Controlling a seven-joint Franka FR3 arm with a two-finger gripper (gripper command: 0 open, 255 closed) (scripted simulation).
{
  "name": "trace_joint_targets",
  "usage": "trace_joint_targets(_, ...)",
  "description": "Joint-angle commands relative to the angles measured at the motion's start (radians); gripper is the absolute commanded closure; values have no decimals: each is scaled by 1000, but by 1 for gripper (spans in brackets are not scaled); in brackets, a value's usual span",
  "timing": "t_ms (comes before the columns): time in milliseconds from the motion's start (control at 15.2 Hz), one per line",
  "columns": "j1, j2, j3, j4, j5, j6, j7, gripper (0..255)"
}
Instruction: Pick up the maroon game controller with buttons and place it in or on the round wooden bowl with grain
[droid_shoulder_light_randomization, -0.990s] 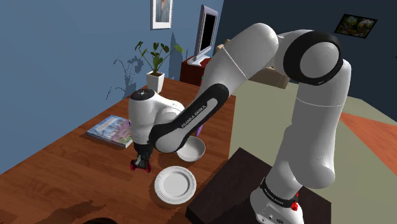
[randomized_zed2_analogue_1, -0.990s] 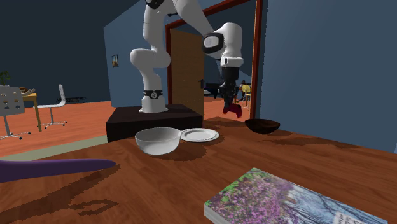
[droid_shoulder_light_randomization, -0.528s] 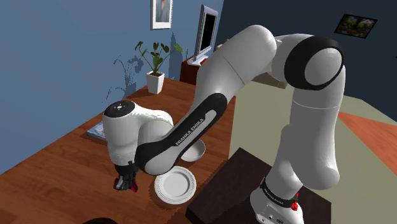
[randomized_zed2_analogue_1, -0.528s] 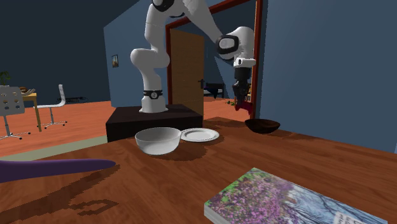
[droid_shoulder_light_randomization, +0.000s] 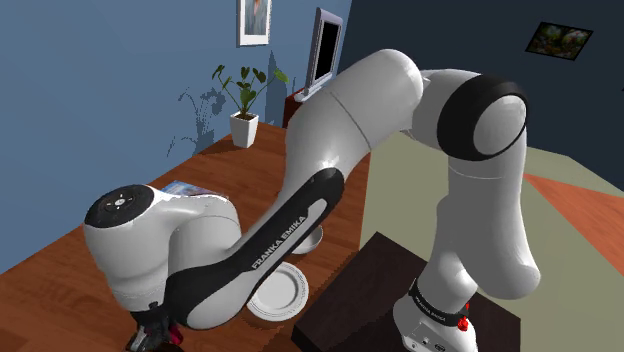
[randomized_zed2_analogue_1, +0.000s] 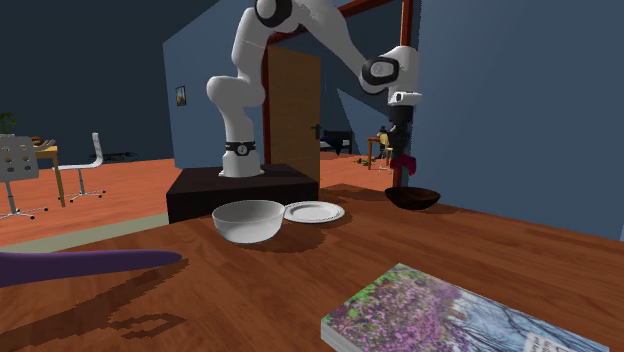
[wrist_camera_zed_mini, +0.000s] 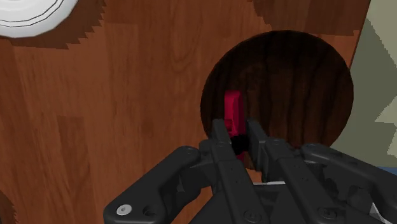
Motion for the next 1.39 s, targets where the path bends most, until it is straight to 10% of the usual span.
trace_joint_targets(0, 35, 31, 5, 51, -7, -25, 37, 255)
trace_joint_targets(1320, 119, 244, -34, 154, -77, 73, 131, 255)
